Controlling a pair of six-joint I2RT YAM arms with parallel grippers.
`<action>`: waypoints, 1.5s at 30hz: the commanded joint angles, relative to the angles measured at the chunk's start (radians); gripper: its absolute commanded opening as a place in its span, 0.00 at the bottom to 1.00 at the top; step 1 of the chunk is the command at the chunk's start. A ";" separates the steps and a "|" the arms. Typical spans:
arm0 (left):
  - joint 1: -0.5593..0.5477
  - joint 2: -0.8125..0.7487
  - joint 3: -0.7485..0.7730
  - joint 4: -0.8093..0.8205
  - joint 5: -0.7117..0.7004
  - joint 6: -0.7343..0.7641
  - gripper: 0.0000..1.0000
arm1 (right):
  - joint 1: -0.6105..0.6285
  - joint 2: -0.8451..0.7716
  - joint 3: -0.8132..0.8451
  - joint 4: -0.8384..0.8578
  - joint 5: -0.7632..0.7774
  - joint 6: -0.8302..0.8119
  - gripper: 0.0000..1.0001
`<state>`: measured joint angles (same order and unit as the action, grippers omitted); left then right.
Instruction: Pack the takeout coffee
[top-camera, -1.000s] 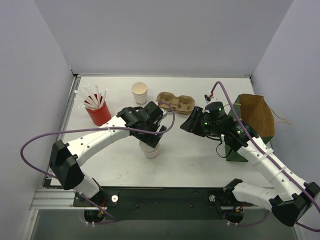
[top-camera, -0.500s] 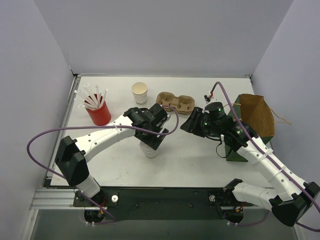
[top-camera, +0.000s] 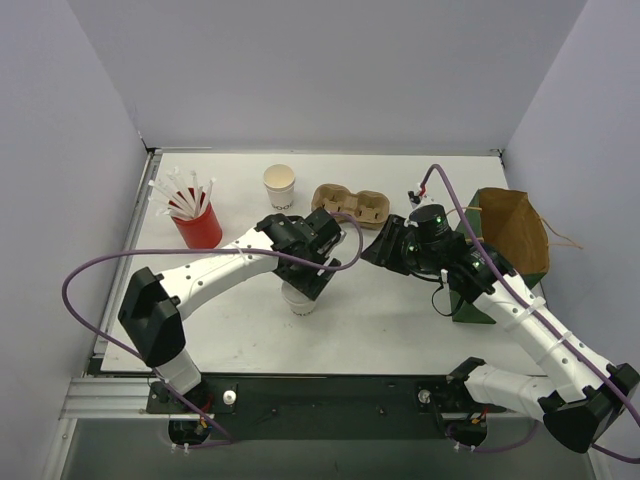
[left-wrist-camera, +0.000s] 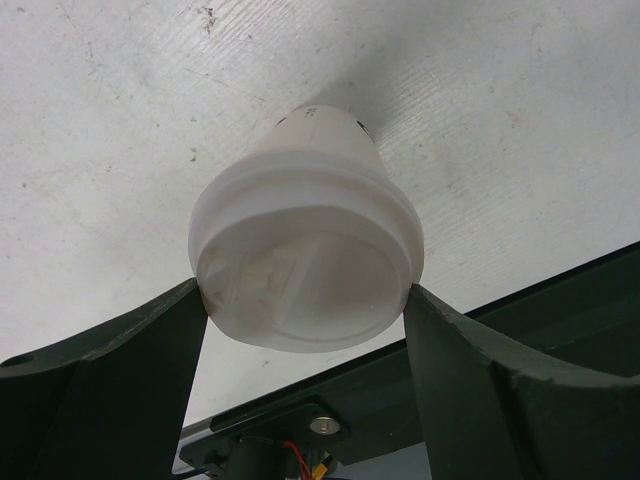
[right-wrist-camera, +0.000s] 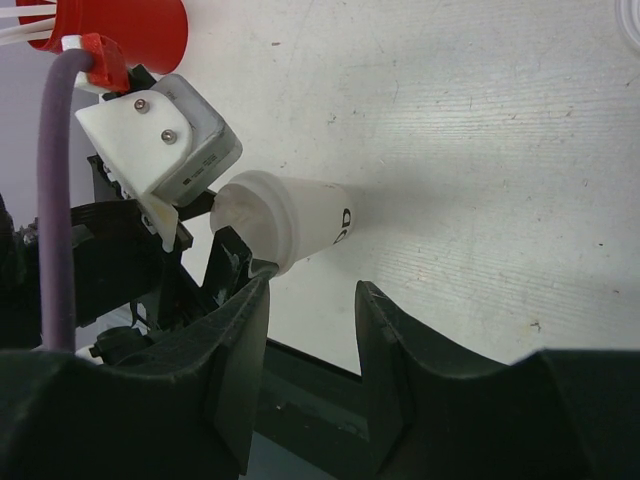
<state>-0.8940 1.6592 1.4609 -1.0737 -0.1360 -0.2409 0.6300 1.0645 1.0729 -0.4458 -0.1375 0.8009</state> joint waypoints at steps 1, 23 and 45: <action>-0.005 0.017 0.058 -0.023 -0.024 0.023 0.76 | 0.007 -0.014 -0.010 0.013 0.024 -0.014 0.36; -0.005 0.014 0.073 -0.008 -0.022 0.031 0.90 | 0.011 -0.012 -0.011 0.007 0.021 -0.016 0.35; 0.006 -0.007 0.035 0.032 -0.001 0.035 0.96 | 0.020 -0.008 -0.013 -0.001 0.022 -0.020 0.37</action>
<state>-0.8940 1.6852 1.4883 -1.0786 -0.1448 -0.2188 0.6430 1.0645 1.0626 -0.4458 -0.1364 0.7963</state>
